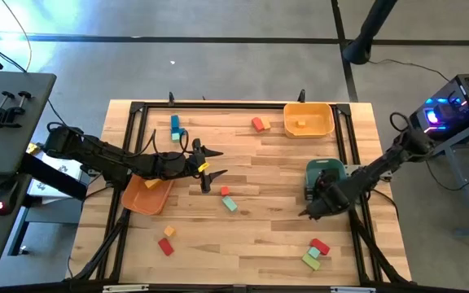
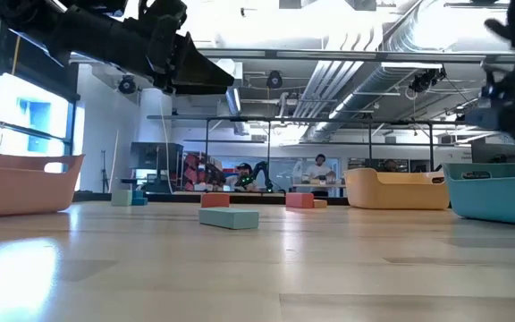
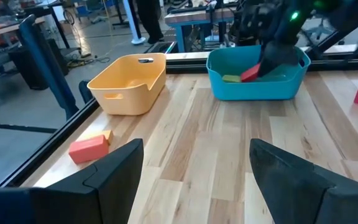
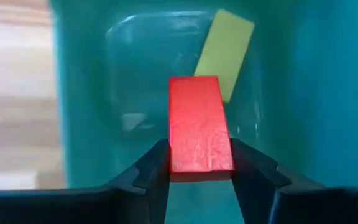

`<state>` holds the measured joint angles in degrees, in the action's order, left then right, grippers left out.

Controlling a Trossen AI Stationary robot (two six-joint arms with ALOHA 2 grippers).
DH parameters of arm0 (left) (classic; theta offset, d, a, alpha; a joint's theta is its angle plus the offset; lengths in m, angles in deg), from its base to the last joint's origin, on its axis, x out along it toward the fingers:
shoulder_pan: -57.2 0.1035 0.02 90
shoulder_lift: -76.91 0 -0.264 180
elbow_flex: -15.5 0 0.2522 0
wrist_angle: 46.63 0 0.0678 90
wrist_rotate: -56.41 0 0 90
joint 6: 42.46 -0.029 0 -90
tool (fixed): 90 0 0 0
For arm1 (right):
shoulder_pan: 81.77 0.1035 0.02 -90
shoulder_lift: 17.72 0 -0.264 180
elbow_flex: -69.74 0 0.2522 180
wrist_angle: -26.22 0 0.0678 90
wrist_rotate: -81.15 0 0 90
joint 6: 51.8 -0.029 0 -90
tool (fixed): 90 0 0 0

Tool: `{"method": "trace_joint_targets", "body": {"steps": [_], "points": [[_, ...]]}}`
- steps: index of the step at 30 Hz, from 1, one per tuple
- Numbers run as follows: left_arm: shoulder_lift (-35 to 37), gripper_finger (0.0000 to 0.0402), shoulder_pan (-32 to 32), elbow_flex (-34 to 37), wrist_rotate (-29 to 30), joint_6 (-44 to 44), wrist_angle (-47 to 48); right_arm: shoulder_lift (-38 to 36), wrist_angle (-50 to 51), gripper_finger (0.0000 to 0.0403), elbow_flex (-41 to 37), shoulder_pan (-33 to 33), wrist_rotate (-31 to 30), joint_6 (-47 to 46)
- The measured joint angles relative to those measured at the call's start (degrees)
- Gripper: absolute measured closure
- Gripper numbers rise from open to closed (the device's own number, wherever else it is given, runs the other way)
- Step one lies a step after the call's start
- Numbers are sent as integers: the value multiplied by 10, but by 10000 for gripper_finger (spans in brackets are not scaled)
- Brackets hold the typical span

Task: Sort blocks by size
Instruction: Put the top thin red rectangular block into the green bin, then put the thick blue rectangular block into the orange bin

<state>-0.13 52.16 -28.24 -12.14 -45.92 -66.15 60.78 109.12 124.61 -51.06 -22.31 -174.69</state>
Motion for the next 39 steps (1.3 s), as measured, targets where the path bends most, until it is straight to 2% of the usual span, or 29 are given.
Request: {"method": "trace_joint_targets", "body": {"steps": [4, 6, 13, 16, 19, 22, 24, 27, 33, 36, 39], "points": [[0, 120, 0, 0, 0, -1, 0, 0, -12, 222, -20, -27, -5, 22], [0, 120, 0, 0, 0, -1, 0, 0, -14, 206, -14, -26, -32, 30], [0, 120, 0, 0, 0, -2, 0, 0, 75, 193, 43, -18, -98, 49], [0, 120, 0, 0, 0, -2, 0, 0, 86, 192, 82, -12, -182, 92], [0, 120, 0, 0, 0, -2, -1, 0, 61, 191, 111, -10, -296, 155], [0, 120, 0, 0, 0, -1, -8, 0, -10, 191, 120, -15, -421, 239], [0, 120, 0, 0, -1, -2, -11, 0, -85, 191, 119, -25, -466, 326], [0, 120, 0, 0, -1, -1, -12, -1, -227, 190, 100, -55, -447, 494], [0, 120, 0, 0, -1, -12, -16, 0, -615, 190, 16, -128, -276, 819], [0, 120, 0, 0, -1, -13, -17, 0, -803, 190, -37, -159, -224, 914], [0, 120, 0, 0, -1, -13, -15, 0, -918, 190, -75, -178, -203, 966]]}}
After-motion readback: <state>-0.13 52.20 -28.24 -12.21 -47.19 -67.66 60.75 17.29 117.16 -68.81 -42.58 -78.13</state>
